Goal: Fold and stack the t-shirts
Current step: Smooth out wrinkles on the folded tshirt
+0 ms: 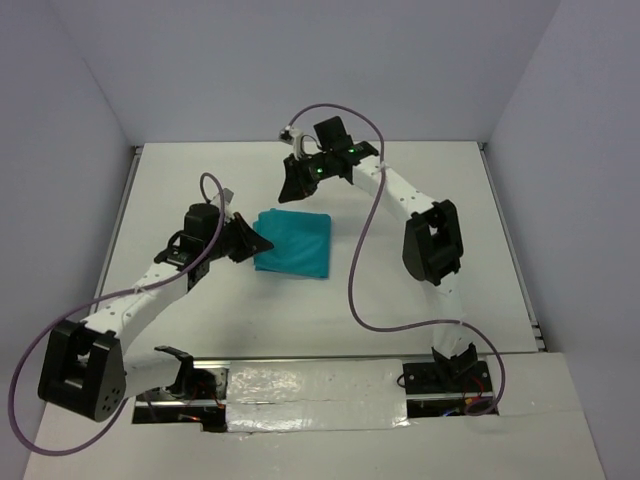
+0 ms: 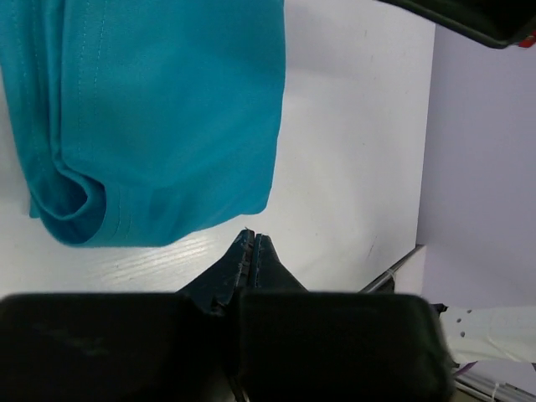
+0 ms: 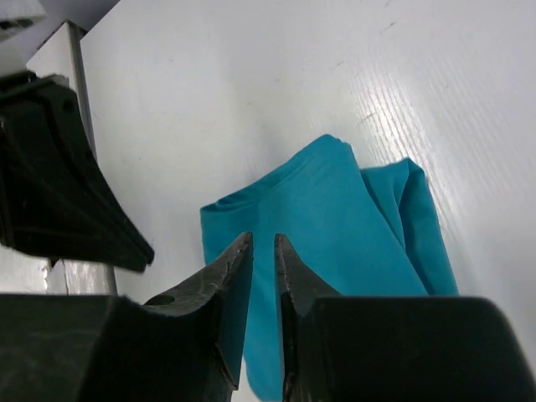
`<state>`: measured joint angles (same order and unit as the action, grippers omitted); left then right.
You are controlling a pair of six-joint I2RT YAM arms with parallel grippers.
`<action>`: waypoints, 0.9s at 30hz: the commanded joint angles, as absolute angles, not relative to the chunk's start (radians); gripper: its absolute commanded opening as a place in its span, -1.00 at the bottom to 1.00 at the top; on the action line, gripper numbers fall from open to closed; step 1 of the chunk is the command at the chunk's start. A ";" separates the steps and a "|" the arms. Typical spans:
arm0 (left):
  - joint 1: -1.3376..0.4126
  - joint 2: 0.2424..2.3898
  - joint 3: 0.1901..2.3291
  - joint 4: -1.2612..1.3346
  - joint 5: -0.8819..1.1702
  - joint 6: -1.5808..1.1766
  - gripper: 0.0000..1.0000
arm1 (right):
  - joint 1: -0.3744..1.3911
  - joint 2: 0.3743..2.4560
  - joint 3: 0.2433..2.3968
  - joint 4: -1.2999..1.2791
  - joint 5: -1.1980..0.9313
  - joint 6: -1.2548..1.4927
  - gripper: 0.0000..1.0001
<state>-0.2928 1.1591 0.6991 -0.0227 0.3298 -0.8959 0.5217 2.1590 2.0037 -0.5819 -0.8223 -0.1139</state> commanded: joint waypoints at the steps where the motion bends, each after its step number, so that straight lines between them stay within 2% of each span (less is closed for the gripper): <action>1: -0.305 1.225 0.686 0.126 0.413 -0.910 -0.96 | 0.554 2.258 2.100 -0.588 -0.856 -0.060 -0.55; 5: -0.333 1.308 0.702 0.159 0.416 -0.905 -0.99 | 0.560 2.336 2.169 -0.580 -0.877 -0.029 -0.62; 14: -0.339 1.420 0.683 0.153 0.362 -0.876 -1.00 | 0.604 2.404 2.160 -0.546 -0.862 0.000 -0.62; 27: -0.337 1.563 0.678 0.140 0.239 -0.871 -1.00 | 0.609 2.514 2.221 -0.502 -0.681 0.138 -0.61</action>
<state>-0.3370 1.5524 0.6804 0.1207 0.2722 -0.8898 0.6071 2.5008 2.1750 -0.5381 -0.7437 0.1020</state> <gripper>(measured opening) 0.049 0.195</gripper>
